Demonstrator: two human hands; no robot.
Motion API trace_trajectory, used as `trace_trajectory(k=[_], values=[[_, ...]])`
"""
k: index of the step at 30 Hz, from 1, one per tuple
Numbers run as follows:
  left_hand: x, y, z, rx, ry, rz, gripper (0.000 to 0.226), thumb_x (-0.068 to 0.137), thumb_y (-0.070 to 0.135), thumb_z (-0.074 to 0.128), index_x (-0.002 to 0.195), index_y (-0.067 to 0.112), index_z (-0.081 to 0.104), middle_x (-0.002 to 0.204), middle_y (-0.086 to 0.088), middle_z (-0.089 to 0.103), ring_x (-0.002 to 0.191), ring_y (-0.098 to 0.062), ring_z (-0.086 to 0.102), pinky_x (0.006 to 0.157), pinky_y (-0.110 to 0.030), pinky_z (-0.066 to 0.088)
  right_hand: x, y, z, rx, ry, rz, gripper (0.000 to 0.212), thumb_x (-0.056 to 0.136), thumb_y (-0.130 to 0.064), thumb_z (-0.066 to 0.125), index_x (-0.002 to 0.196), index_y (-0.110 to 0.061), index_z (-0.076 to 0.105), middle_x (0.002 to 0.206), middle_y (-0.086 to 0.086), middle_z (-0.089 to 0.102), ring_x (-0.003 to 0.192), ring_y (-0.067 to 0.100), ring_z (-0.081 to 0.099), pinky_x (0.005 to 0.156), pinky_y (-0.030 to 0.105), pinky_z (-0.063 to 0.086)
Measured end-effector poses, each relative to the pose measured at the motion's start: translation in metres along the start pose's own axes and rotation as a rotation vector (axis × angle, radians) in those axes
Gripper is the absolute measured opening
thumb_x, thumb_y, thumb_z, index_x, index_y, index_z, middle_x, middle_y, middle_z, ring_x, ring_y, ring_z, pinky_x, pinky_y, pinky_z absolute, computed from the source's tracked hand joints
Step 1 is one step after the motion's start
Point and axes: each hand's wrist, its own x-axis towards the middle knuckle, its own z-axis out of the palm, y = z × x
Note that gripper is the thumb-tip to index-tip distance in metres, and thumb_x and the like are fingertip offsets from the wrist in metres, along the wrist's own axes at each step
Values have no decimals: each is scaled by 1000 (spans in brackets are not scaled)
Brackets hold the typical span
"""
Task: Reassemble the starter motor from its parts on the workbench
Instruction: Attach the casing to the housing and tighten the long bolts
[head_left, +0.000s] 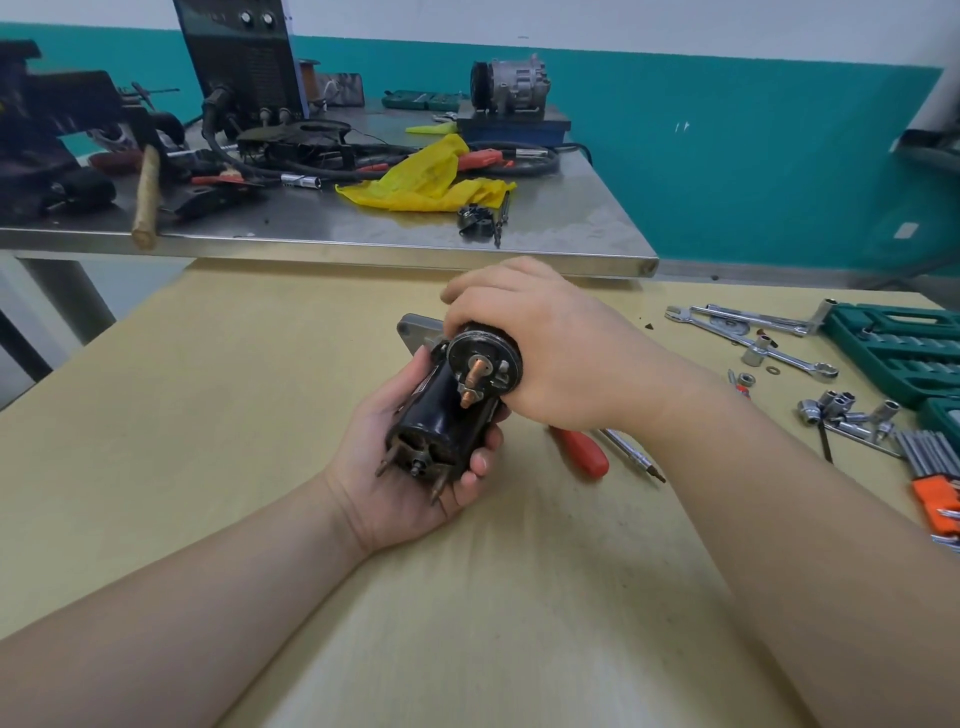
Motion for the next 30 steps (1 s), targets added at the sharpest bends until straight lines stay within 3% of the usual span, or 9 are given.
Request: trace_trajectory(k=[4, 7, 10, 13, 17, 20, 23, 26, 30], values=[[-3, 0, 3, 30, -164, 11, 66, 91, 68, 69, 118, 8, 77, 100, -20, 74, 68, -31, 74, 58, -36, 62, -1, -3, -15, -4, 31, -70, 38, 69, -22, 75, 106, -27, 70, 100, -12, 68, 101, 20, 61, 85, 46, 54], [-5, 1, 0, 8, -245, 7, 87, 93, 71, 63, 135, -5, 67, 102, -27, 75, 75, -37, 77, 67, -40, 63, -4, -3, -23, 168, 109, 82, 46, 58, -20, 75, 102, -34, 70, 93, -16, 69, 91, 11, 66, 78, 40, 58], [-5, 3, -4, 222, -185, 36, 86, 92, 70, 56, 131, -5, 72, 91, -22, 77, 75, -32, 77, 72, -38, 60, -3, 2, -27, 426, 184, 288, 50, 46, -13, 74, 92, -33, 71, 81, -16, 71, 78, 3, 68, 67, 21, 56], [-5, 9, -4, 268, -170, 69, 88, 87, 77, 63, 124, -1, 74, 93, -22, 76, 82, -34, 76, 82, -43, 57, 1, 8, -25, 608, 243, 436, 60, 38, -5, 70, 91, -35, 73, 73, -13, 70, 66, 2, 63, 56, 21, 53], [-10, 13, -8, 408, -62, 268, 81, 77, 79, 75, 106, 3, 78, 85, -25, 72, 75, -35, 71, 77, -40, 56, 5, 12, -19, 793, 297, 548, 70, 33, 1, 69, 93, -36, 77, 76, -6, 74, 72, 17, 68, 56, 34, 55], [-12, 8, -10, 761, 218, 663, 52, 85, 60, 73, 91, 8, 72, 80, -16, 68, 72, -29, 65, 70, -32, 52, 7, 9, -17, 1068, 290, 614, 52, 34, 8, 66, 80, -15, 75, 75, 11, 70, 69, 32, 67, 53, 37, 54], [-10, 6, -8, 811, 390, 878, 47, 87, 53, 65, 105, 9, 61, 96, -9, 65, 86, -24, 63, 75, -32, 53, 8, 4, -12, 1326, 267, 719, 44, 37, 12, 60, 78, -2, 61, 75, 18, 58, 61, 36, 63, 50, 39, 55], [-8, 6, -8, 869, 471, 900, 57, 87, 58, 60, 126, 16, 57, 125, -10, 64, 116, -29, 61, 94, -42, 54, 10, 0, -4, 1429, 211, 800, 44, 40, 8, 59, 82, -4, 54, 85, 18, 54, 71, 39, 59, 63, 46, 56], [-10, 2, -8, 906, 423, 949, 58, 94, 54, 57, 141, 20, 55, 141, 0, 64, 126, -11, 63, 97, -21, 51, 12, -4, 8, 1425, 217, 856, 57, 40, 5, 61, 96, -5, 59, 89, 21, 56, 76, 39, 61, 76, 53, 51]])
